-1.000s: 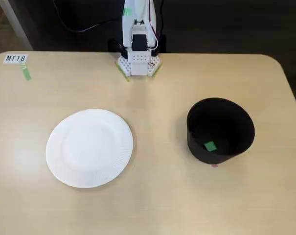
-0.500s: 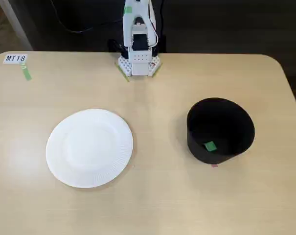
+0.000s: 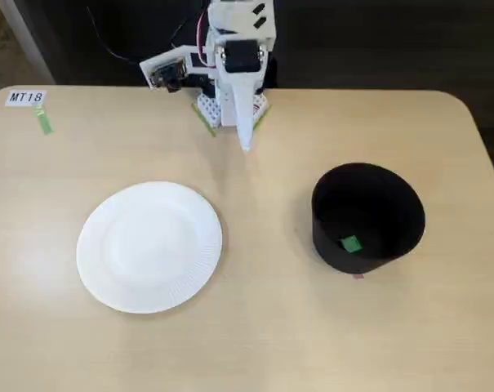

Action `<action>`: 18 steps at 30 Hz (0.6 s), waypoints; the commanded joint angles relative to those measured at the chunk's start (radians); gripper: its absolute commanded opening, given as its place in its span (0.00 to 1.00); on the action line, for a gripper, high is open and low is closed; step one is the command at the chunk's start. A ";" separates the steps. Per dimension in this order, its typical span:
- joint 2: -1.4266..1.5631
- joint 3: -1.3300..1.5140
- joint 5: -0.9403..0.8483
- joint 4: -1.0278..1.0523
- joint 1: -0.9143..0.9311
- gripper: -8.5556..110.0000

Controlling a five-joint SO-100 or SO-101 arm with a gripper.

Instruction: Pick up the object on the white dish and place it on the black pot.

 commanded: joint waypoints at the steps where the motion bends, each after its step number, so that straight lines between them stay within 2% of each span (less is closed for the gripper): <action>1: 0.130 0.163 0.020 -0.034 0.006 0.07; 9: 0.356 0.397 0.021 -0.015 0.002 0.07; 18: 0.365 0.514 -0.012 0.012 -0.003 0.07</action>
